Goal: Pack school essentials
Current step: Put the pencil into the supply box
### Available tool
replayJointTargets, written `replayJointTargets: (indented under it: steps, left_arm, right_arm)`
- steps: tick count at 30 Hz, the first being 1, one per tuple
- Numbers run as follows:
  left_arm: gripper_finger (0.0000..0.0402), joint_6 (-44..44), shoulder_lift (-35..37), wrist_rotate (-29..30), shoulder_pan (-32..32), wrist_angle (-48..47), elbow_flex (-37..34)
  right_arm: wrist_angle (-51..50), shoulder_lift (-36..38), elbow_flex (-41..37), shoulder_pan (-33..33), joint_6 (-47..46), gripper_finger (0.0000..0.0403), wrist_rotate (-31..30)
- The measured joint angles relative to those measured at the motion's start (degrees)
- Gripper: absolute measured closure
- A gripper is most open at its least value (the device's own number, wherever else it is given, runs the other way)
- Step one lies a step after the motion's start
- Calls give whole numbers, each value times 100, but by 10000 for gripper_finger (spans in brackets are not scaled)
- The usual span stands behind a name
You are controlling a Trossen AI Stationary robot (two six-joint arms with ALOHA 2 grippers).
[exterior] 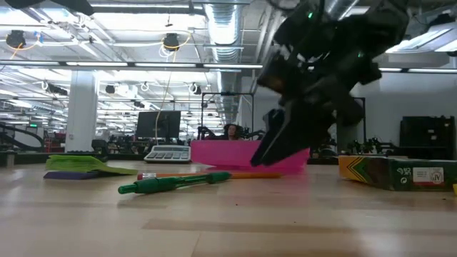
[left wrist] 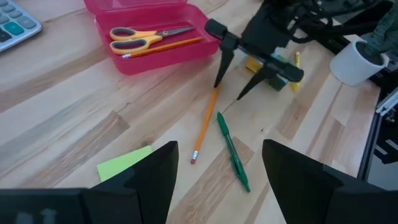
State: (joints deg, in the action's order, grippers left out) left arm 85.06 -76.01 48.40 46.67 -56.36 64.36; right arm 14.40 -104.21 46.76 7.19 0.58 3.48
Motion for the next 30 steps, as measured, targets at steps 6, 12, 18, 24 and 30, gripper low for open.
replayJointTargets:
  steps: [6,12,18,24,30]
  left_arm:
    - [173,26,0,-44,-39,-2,0]
    - [173,28,0,-11,-39,-15,0]
    - [173,22,0,-13,-39,-91,0]
    - [173,15,0,-14,-39,-128,0]
    - [173,-8,0,-17,-39,-126,0]
  right_arm:
    - [128,-207,-27,-301,-4,184,153]
    - [171,-185,-207,-156,14,227,-23]
    - [22,-181,-210,233,-2,310,-717]
    - [-154,-178,-208,399,-331,363,-836]
    - [-69,-168,-216,642,-1179,396,-925]
